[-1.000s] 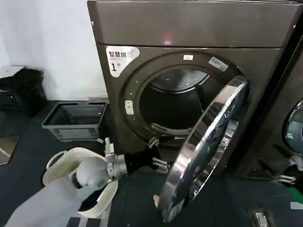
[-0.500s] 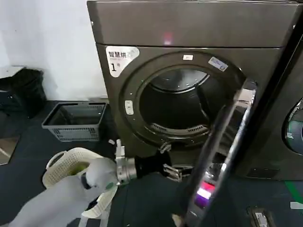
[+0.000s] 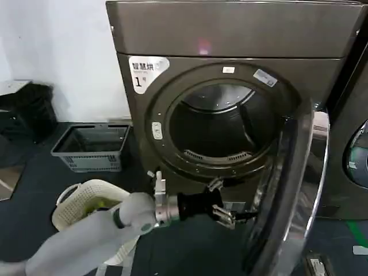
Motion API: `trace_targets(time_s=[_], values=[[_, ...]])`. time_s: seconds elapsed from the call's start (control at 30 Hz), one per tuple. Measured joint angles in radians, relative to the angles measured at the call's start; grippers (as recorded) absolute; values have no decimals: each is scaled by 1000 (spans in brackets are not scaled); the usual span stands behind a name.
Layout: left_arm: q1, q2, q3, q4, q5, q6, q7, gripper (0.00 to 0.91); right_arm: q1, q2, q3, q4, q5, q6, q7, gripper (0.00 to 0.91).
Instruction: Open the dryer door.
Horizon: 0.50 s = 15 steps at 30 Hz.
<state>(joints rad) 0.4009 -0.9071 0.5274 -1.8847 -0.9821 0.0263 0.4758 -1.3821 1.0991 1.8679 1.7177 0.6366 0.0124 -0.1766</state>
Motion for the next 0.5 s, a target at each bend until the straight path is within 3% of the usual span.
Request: trace_targets(time_s=[0.5], values=[[-82, -144, 114, 97, -2, -13, -11, 907, -41, -37, 162, -5, -143, -17, 52, 907]])
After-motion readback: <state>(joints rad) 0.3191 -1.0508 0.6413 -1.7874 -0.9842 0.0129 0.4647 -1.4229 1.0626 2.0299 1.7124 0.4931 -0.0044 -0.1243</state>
